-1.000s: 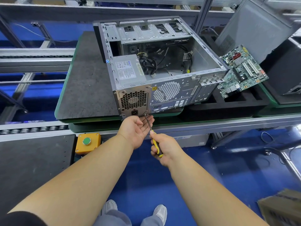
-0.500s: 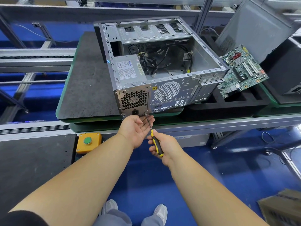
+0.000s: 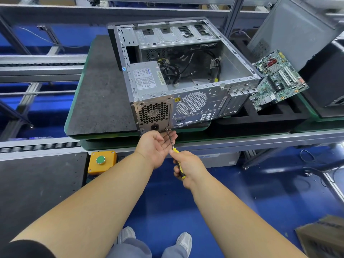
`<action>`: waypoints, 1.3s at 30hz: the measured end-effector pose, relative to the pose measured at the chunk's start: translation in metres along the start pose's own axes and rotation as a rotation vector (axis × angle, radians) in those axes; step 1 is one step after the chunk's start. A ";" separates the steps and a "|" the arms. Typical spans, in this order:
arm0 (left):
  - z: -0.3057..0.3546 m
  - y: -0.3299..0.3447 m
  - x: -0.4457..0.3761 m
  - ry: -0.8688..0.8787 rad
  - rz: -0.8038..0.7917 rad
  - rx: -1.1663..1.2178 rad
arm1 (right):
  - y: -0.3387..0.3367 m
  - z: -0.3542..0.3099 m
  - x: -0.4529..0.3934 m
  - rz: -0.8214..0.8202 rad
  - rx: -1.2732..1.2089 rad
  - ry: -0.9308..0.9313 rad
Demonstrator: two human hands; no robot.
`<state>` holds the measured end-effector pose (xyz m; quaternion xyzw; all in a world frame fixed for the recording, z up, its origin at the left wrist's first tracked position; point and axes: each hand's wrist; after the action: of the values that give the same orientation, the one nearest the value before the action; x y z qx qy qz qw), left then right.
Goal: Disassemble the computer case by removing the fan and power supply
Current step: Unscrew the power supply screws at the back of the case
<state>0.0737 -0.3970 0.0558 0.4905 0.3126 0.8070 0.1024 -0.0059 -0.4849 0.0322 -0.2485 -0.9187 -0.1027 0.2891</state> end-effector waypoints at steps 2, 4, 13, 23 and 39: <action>0.000 0.000 0.000 -0.002 0.000 0.000 | 0.001 -0.002 0.002 0.001 -0.061 0.054; 0.000 0.000 0.000 -0.005 -0.001 -0.001 | 0.001 -0.003 0.004 -0.025 -0.148 0.100; 0.001 -0.002 -0.001 -0.007 -0.002 -0.028 | -0.006 -0.006 0.005 -0.069 -0.035 0.032; 0.001 -0.002 -0.002 -0.015 -0.008 -0.035 | -0.003 -0.001 -0.001 -0.008 0.025 0.019; -0.003 -0.006 -0.028 -0.051 0.308 -0.429 | -0.001 -0.008 0.004 -0.026 -0.136 0.077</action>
<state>0.0842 -0.4072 0.0310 0.5195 0.0534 0.8483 0.0876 -0.0054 -0.4871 0.0410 -0.2514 -0.9010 -0.1780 0.3055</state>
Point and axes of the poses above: each hand's wrist, its own x-axis away from the middle knuckle, its own y-axis out of the palm, z = x × y, and after that the axes turned 10 degrees about -y, right-handed
